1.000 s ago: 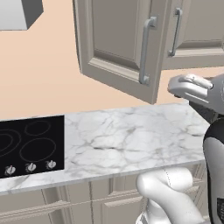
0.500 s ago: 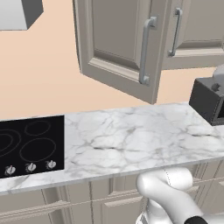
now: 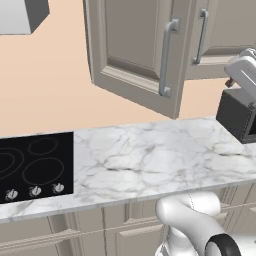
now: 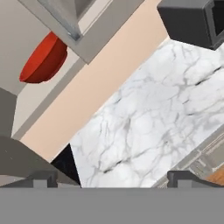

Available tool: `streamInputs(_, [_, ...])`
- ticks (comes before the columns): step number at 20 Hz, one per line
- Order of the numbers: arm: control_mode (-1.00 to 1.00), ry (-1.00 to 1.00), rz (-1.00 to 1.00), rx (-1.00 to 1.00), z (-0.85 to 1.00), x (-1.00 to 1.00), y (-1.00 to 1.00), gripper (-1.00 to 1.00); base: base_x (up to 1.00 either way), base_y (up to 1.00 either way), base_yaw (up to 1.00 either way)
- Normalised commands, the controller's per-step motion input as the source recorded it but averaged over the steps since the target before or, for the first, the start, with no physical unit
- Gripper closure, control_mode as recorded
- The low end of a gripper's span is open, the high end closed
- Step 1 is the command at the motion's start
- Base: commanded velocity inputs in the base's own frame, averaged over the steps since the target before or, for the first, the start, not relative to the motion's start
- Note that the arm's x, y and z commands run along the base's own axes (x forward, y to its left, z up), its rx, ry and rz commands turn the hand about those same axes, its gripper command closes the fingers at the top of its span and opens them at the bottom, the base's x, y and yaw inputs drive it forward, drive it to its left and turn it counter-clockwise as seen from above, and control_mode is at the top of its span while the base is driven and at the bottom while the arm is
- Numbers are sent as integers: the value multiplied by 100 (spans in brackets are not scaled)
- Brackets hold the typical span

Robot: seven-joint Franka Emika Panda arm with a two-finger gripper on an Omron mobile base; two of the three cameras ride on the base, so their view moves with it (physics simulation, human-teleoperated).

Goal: Move the bowls from the cabinet to the plates on the dining table.

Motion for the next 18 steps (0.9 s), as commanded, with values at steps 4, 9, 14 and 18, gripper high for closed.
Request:
streamInputs(4, [-100,0,0,7,-35,90,0,-100,0,0,0])
streamInputs(9, [-100,0,0,13,-24,62,7,-100,0,0,0])
streamInputs(14, [-100,-5,1,16,0,29,28,-100,0,0,0])
streamInputs(18, [-100,-7,2,16,0,37,9,-100,0,0,0])
